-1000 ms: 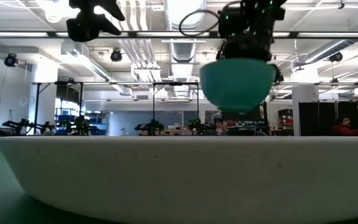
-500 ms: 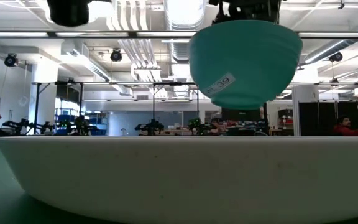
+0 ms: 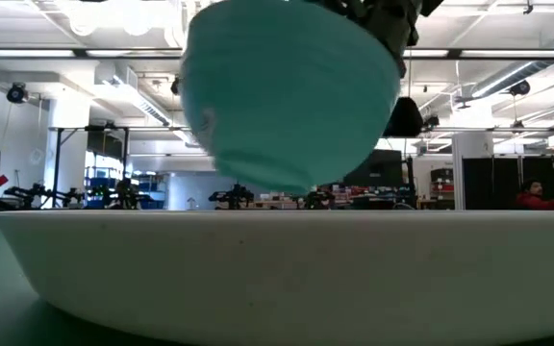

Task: Pick and place plate/cup/fork/spoon on tray
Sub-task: Put the green bowl on the white plate, then move the silver fork to the right side of the white plate

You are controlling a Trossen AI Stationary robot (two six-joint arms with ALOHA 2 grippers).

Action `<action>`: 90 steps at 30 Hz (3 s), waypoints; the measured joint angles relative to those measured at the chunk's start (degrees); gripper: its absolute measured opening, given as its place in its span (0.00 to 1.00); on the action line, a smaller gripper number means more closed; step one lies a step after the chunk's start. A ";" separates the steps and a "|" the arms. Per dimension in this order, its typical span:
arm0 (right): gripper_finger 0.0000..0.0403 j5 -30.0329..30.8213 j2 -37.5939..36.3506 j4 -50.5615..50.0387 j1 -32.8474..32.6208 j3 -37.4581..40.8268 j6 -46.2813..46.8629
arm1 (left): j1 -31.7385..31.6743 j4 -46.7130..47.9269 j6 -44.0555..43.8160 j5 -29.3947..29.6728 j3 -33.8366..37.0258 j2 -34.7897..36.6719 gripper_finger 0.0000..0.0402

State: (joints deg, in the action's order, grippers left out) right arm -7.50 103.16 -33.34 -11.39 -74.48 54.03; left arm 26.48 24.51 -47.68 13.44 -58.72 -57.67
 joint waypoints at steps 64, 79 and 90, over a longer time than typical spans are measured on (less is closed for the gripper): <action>0.37 13.48 -11.20 -45.56 -8.60 -1.41 -2.84 | -0.21 12.93 17.19 -1.03 1.11 2.63 0.33; 0.37 11.74 -8.19 -44.94 7.88 14.80 -49.15 | -4.43 12.96 10.27 -1.10 1.11 2.52 0.33; 0.36 12.07 -12.87 -33.88 15.11 21.27 -59.86 | -9.39 14.14 1.49 2.06 1.15 2.29 0.33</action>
State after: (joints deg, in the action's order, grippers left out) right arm 4.58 90.30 -67.22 3.73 -53.21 -5.83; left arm 17.10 38.64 -46.19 15.50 -57.57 -55.38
